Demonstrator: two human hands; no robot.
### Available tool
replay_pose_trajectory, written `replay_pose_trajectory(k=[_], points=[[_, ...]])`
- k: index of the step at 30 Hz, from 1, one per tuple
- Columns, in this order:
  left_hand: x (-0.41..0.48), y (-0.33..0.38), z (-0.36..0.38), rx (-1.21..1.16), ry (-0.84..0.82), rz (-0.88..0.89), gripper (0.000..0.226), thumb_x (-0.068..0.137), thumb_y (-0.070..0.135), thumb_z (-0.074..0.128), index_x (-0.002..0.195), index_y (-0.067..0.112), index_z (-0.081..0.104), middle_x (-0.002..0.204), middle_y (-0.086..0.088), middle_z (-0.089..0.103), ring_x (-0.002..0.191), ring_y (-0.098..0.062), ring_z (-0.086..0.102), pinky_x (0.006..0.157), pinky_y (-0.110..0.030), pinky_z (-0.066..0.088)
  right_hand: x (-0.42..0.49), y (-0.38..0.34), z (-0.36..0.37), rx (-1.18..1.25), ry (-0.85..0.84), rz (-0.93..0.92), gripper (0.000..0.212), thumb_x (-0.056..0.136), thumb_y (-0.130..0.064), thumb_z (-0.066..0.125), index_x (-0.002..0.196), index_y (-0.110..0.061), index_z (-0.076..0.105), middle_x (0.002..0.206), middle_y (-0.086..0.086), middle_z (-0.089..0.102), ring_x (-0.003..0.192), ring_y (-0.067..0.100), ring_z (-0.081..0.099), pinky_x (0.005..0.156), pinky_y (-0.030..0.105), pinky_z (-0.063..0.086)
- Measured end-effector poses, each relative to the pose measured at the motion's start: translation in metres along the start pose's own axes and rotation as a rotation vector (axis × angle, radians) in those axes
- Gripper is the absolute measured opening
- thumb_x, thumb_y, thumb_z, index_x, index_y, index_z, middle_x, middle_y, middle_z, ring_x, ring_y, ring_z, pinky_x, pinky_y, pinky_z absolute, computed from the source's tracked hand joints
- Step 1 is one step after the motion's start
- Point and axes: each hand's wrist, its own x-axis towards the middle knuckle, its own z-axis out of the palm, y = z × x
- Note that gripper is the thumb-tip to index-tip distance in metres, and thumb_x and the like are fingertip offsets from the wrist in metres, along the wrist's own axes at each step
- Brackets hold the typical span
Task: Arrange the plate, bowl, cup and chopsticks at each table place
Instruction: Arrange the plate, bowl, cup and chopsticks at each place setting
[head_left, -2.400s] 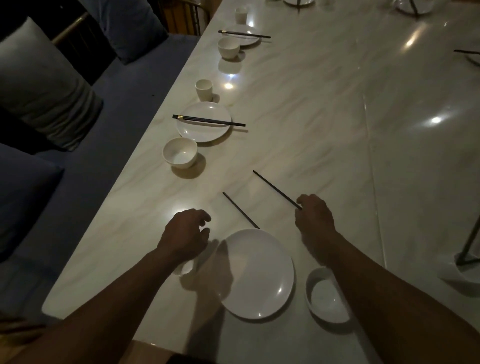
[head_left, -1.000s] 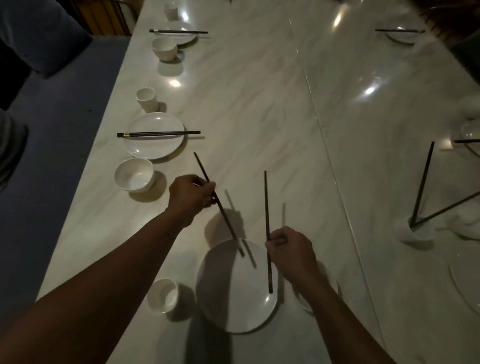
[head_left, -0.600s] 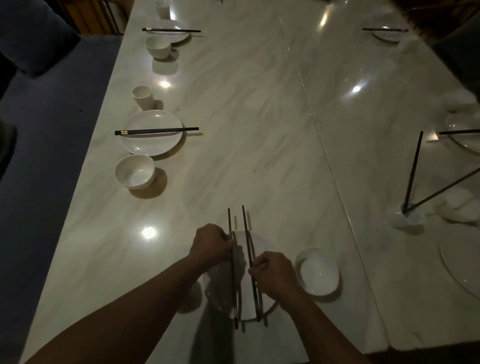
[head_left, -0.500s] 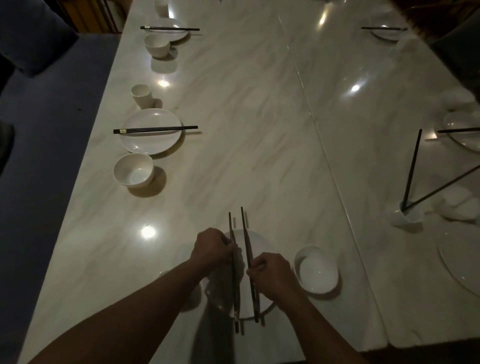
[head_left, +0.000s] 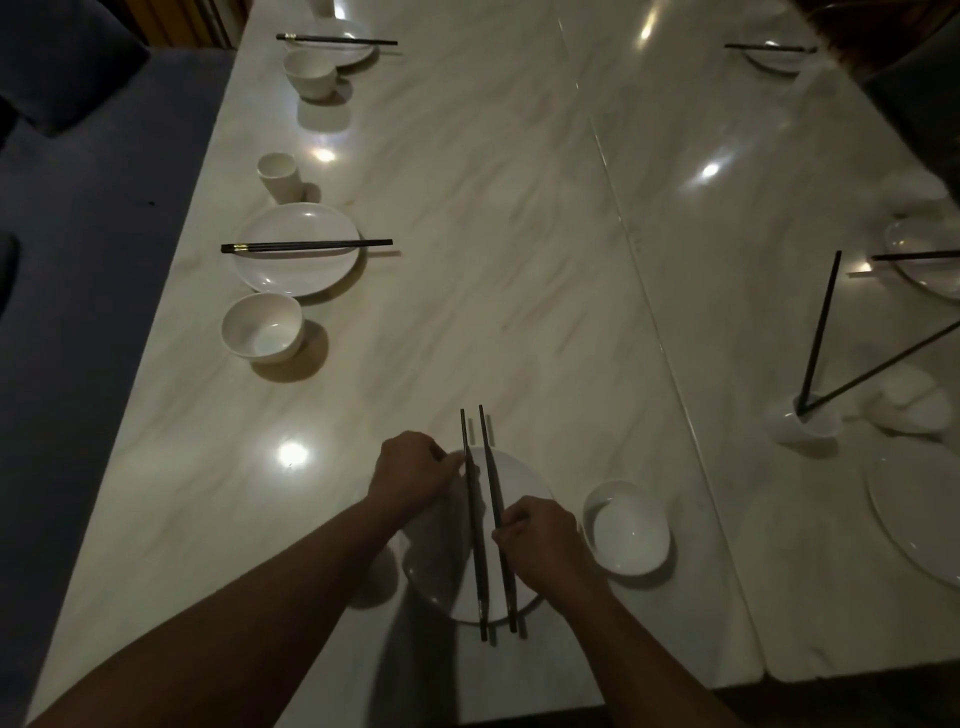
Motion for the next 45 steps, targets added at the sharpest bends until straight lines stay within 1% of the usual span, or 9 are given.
replay_pose_trajectory(k=[8,12,17,22,27,32,35,40,45], points=[[-0.007,-0.033,-0.061,-0.015,0.131,-0.009,0.019,0.088,0.032,0.064,0.083,0.016,0.071,0.063,0.004,0.071,0.059,-0.008,0.069,0.075,-0.034,0.059,0.003,-0.007,0.011,0.041,0.036,-0.032,0.013,0.082,-0.022,0.075,0.093,-0.017,0.072,0.086,-0.003,0.071,0.07,0.0,0.062,0.055,0.003,0.04],[-0.01,-0.047,-0.065,0.008,0.131,-0.007,0.017,0.087,0.033,0.064,0.086,0.018,0.071,0.061,0.007,0.07,0.059,-0.005,0.068,0.075,-0.03,0.057,0.001,-0.01,0.016,0.066,0.017,-0.017,0.012,0.084,-0.019,0.075,0.094,-0.016,0.069,0.087,0.0,0.071,0.071,0.006,0.067,0.06,0.014,0.053],[-0.012,-0.051,-0.061,-0.007,0.127,0.006,0.016,0.086,0.033,0.065,0.087,0.018,0.071,0.072,0.004,0.072,0.069,-0.011,0.069,0.077,-0.033,0.056,-0.007,-0.008,0.016,0.071,0.022,-0.006,0.011,0.085,-0.015,0.073,0.096,-0.014,0.069,0.083,0.0,0.07,0.068,0.005,0.065,0.055,0.013,0.051],[-0.012,-0.052,-0.058,-0.007,0.116,0.035,0.016,0.084,0.035,0.066,0.088,0.02,0.07,0.077,0.004,0.072,0.069,-0.012,0.069,0.078,-0.035,0.057,-0.016,-0.007,0.018,0.028,0.051,-0.002,0.008,0.085,-0.019,0.073,0.092,-0.019,0.069,0.084,0.0,0.071,0.074,0.013,0.069,0.07,0.032,0.061],[-0.013,-0.05,-0.058,-0.002,0.102,0.059,0.02,0.084,0.035,0.067,0.094,0.019,0.07,0.08,0.001,0.073,0.074,-0.012,0.069,0.079,-0.033,0.056,-0.025,-0.01,0.019,-0.012,0.083,-0.002,0.004,0.087,-0.019,0.068,0.091,-0.019,0.068,0.085,0.0,0.071,0.077,0.014,0.068,0.074,0.033,0.06],[-0.014,-0.052,-0.06,-0.015,0.101,0.062,0.019,0.083,0.034,0.067,0.095,0.02,0.069,0.077,0.002,0.073,0.074,-0.011,0.069,0.077,-0.031,0.054,-0.031,-0.021,0.021,-0.029,0.096,-0.065,0.033,0.081,-0.029,0.077,0.108,-0.017,0.061,0.099,-0.002,0.065,0.086,0.012,0.062,0.067,0.018,0.047],[-0.015,-0.053,-0.062,-0.012,0.094,0.074,0.02,0.081,0.034,0.067,0.097,0.021,0.068,0.074,0.004,0.072,0.074,-0.01,0.068,0.076,-0.03,0.053,-0.033,-0.024,0.027,-0.101,0.073,-0.09,0.05,0.075,-0.029,0.082,0.116,-0.016,0.057,0.109,0.0,0.06,0.096,0.015,0.062,0.072,0.019,0.048],[-0.015,-0.054,-0.064,0.008,0.075,0.101,0.021,0.081,0.036,0.066,0.097,0.022,0.068,0.074,0.006,0.072,0.073,-0.008,0.068,0.075,-0.027,0.052,-0.036,-0.026,0.03,-0.108,0.106,-0.074,0.024,0.079,-0.021,0.076,0.094,-0.015,0.058,0.093,0.001,0.064,0.08,0.015,0.065,0.069,0.029,0.058],[-0.015,-0.056,-0.064,0.0,0.05,0.109,0.023,0.08,0.038,0.067,0.097,0.023,0.067,0.075,0.006,0.071,0.073,-0.009,0.068,0.08,-0.033,0.056,-0.038,-0.028,0.029,-0.088,0.121,-0.031,0.022,0.08,-0.02,0.076,0.095,-0.014,0.061,0.094,0.0,0.068,0.081,0.013,0.065,0.056,0.01,0.042]])
